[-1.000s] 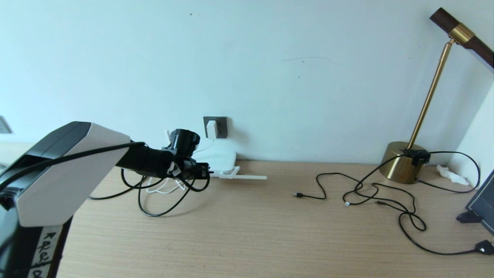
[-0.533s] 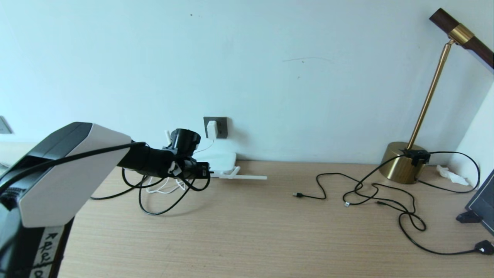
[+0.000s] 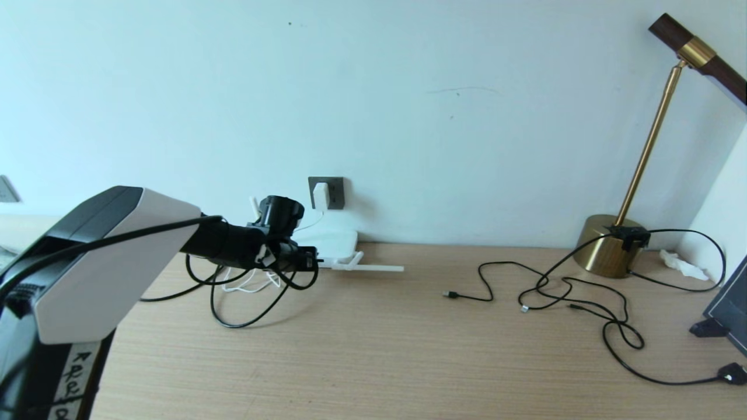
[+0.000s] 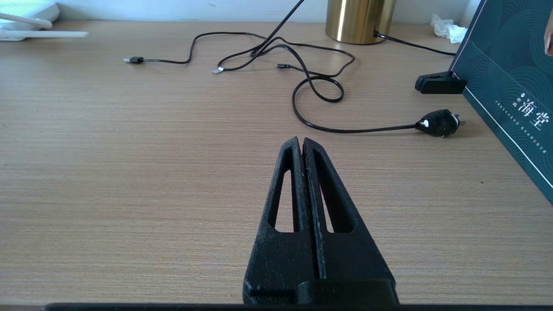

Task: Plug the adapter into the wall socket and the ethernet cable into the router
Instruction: Plug cable into router interface

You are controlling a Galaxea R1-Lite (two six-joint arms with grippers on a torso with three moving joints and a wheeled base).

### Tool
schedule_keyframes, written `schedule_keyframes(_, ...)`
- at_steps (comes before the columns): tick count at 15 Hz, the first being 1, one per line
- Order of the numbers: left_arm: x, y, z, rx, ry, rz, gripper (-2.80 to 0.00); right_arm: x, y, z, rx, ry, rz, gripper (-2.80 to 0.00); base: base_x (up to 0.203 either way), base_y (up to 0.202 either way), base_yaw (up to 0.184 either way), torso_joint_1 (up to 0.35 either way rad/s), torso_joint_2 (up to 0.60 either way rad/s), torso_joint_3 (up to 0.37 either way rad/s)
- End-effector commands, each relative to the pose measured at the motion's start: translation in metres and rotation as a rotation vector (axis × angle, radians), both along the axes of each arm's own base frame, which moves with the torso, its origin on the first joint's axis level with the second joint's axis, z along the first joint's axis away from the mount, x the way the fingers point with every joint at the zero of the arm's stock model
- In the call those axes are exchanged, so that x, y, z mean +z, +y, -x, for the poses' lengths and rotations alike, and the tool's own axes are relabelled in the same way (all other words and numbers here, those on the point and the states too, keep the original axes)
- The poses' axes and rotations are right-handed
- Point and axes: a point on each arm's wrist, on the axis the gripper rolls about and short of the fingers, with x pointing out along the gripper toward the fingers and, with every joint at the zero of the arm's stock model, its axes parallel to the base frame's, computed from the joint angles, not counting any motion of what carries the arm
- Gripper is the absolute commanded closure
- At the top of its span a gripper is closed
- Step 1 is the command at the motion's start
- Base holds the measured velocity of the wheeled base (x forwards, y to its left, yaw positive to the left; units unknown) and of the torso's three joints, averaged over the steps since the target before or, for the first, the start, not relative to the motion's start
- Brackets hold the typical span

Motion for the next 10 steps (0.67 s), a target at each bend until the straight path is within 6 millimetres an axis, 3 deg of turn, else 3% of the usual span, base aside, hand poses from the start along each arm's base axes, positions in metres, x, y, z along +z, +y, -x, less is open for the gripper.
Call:
schedule_keyframes(1, -0.0031, -0.0002, -0.0004, 0.002, 0.005, -0.001, 0.0, -0.0001, 0.0, -0.0001, 0.0, 0.002, 0.0, 0.0, 0.0, 0.0, 0.0, 0.0, 0.0, 0.0)
schedule_keyframes(10, -0.0029, -0.0006, 0.0006, 0.001, 0.006, -0.001, 0.0, -0.0001, 0.0, 0.0, 0.0, 0.001, 0.0, 0.0, 0.0, 0.0, 0.0, 0.0, 0.0, 0.0)
